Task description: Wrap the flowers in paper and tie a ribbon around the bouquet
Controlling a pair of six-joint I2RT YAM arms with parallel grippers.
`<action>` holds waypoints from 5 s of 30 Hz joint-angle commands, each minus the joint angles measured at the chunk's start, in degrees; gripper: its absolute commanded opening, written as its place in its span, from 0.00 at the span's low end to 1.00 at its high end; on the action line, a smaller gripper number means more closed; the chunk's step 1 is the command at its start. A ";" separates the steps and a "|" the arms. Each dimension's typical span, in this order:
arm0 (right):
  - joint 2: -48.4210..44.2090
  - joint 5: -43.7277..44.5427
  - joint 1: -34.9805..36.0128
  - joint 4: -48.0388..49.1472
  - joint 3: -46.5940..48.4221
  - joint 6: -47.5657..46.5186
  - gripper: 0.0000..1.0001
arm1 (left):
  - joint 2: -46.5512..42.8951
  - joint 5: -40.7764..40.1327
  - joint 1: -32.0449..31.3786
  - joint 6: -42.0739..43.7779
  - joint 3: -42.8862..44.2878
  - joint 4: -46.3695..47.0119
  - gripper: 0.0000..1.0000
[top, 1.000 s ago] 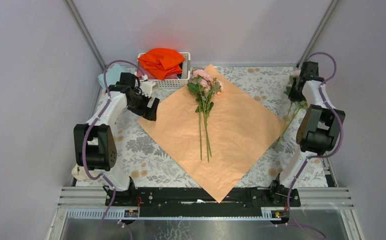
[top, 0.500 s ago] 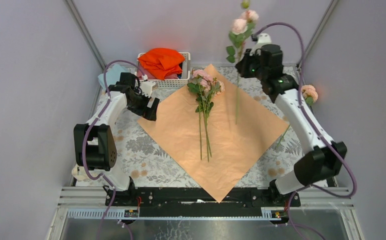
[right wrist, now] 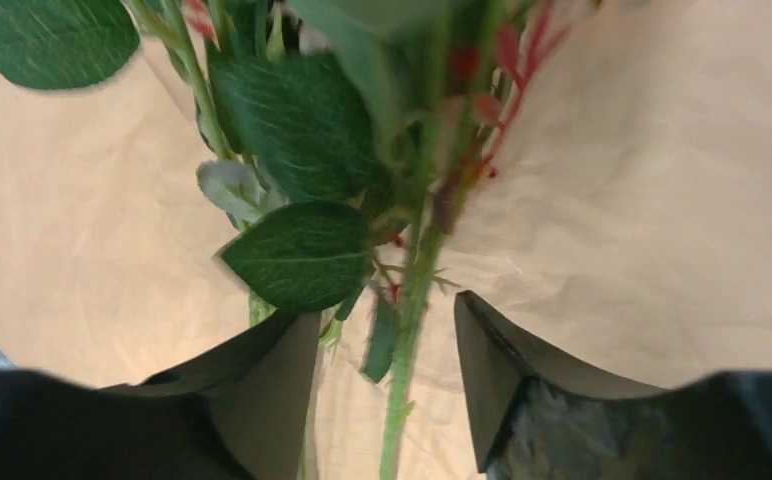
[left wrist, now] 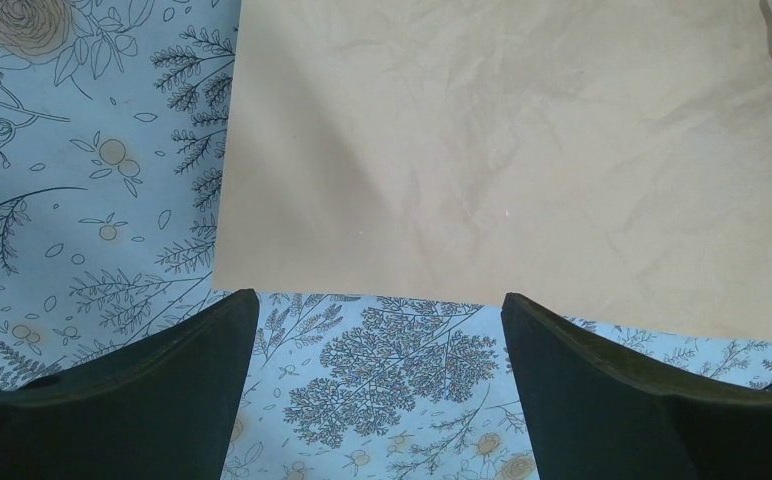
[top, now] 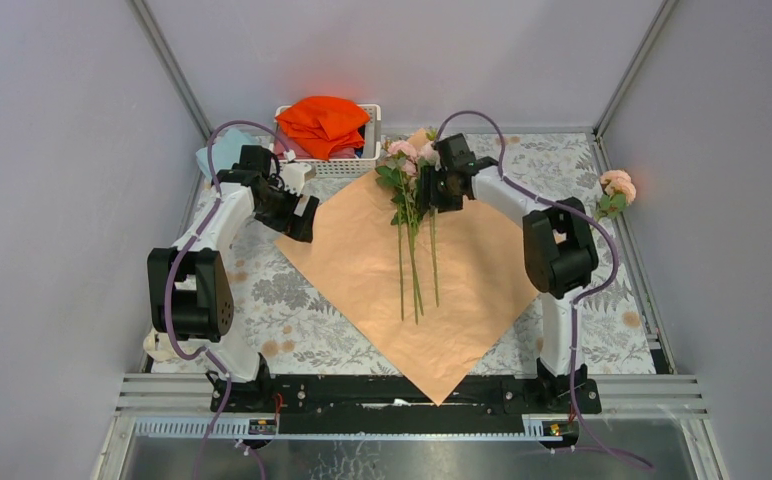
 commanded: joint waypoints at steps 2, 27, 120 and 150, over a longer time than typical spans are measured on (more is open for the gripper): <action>-9.32 10.74 -2.53 -7.62 7.03 -3.15 0.76 | -0.76 -0.63 -0.01 0.29 0.04 -0.54 0.99; -0.21 16.08 -45.12 -8.34 -3.72 -8.10 0.65 | -0.27 -0.58 -0.19 0.67 -0.15 -0.54 0.99; -53.95 -8.77 51.88 6.55 -64.49 -76.00 0.71 | -29.98 15.33 -29.15 18.73 -27.35 1.88 0.99; -56.38 1.10 51.66 8.92 -59.57 -70.16 0.45 | -27.01 16.68 -29.13 17.74 -25.99 2.60 0.99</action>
